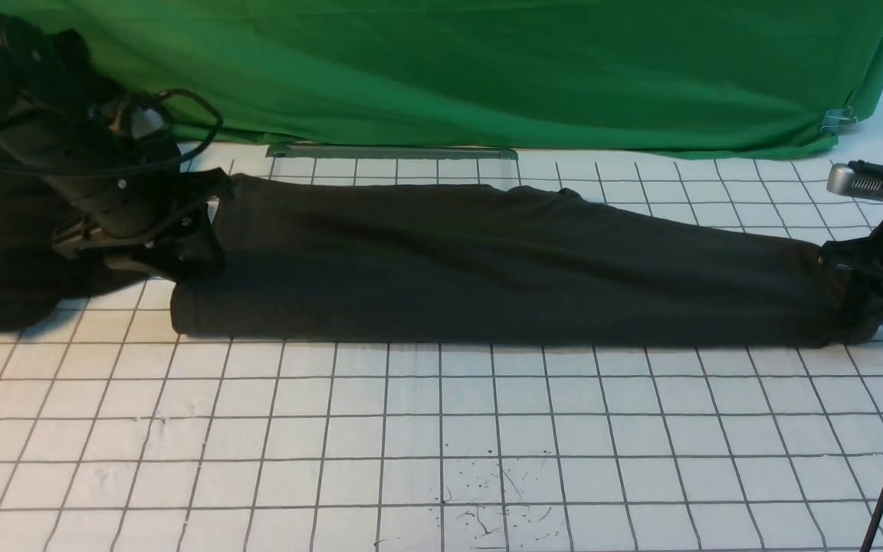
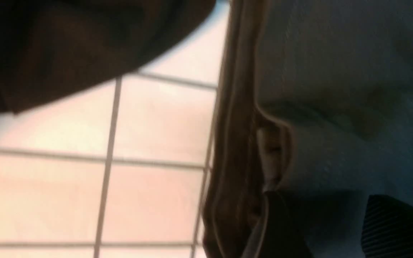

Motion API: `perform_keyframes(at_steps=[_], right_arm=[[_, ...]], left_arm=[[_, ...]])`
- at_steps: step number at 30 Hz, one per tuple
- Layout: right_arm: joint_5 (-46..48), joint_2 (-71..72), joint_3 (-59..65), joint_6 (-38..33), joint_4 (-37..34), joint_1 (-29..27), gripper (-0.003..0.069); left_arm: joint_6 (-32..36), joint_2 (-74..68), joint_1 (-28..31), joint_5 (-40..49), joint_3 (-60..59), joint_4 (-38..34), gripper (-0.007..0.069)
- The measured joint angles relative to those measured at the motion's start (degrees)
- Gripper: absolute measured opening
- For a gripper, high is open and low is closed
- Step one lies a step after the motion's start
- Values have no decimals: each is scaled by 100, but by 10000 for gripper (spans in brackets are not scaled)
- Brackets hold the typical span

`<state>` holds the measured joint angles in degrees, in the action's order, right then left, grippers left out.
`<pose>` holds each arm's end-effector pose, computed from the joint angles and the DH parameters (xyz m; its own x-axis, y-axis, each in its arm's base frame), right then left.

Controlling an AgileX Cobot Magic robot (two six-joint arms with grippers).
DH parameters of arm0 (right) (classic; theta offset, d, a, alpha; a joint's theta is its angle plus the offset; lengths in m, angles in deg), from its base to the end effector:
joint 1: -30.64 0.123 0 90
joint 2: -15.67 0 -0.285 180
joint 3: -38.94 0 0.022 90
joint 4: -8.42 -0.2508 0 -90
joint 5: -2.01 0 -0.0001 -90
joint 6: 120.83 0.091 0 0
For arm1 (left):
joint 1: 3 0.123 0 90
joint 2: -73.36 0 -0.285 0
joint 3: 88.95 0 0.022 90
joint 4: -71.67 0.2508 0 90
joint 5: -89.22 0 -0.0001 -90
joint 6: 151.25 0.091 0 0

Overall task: Fold a long-sleeved shirt over a white checkered tablecloth.
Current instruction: 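Pull the folded dark garment lengthwise by its ends to straighten it flat on the table, then fold the right end of the dark garment over onto its left end with the right gripper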

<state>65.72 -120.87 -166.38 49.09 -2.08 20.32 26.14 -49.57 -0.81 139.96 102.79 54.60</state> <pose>0.4523 -0.0672 0.1594 -0.9902 0.0862 -0.1099 0.0688 0.9858 0.1530 0.4265 -0.0044 0.2084 -0.9254 -0.2647 -0.2714 -0.1849 0.9401 -0.2863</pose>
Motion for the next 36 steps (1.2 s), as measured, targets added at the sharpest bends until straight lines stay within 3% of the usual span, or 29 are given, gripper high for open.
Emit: perform_keyframes(at_steps=[3, 11, 19, 24, 30, 36], right_arm=[[0, 0, 0, 0, 0, 6, 18], [118, 277, 0, -126, 261, -5, 18], [583, 1310, 0, -132, 410, -465, 18], [612, 1808, 0, -126, 613, -875, 18], [623, 2542, 0, -19, 895, -1366, 18], [642, 2877, 0, 153, 857, -1319, 18]], left_arm=[[0, -326, 0, 50, 0, 26, 282], [-171, -715, 20, 541, 123, -50, 55], [-144, -17, -36, 1744, -10, -386, 39], [-138, 805, -99, 1821, -10, -238, 78], [43, 1715, -333, 1850, -10, -388, 234], [214, 1971, -608, 1880, -10, -479, 340]])
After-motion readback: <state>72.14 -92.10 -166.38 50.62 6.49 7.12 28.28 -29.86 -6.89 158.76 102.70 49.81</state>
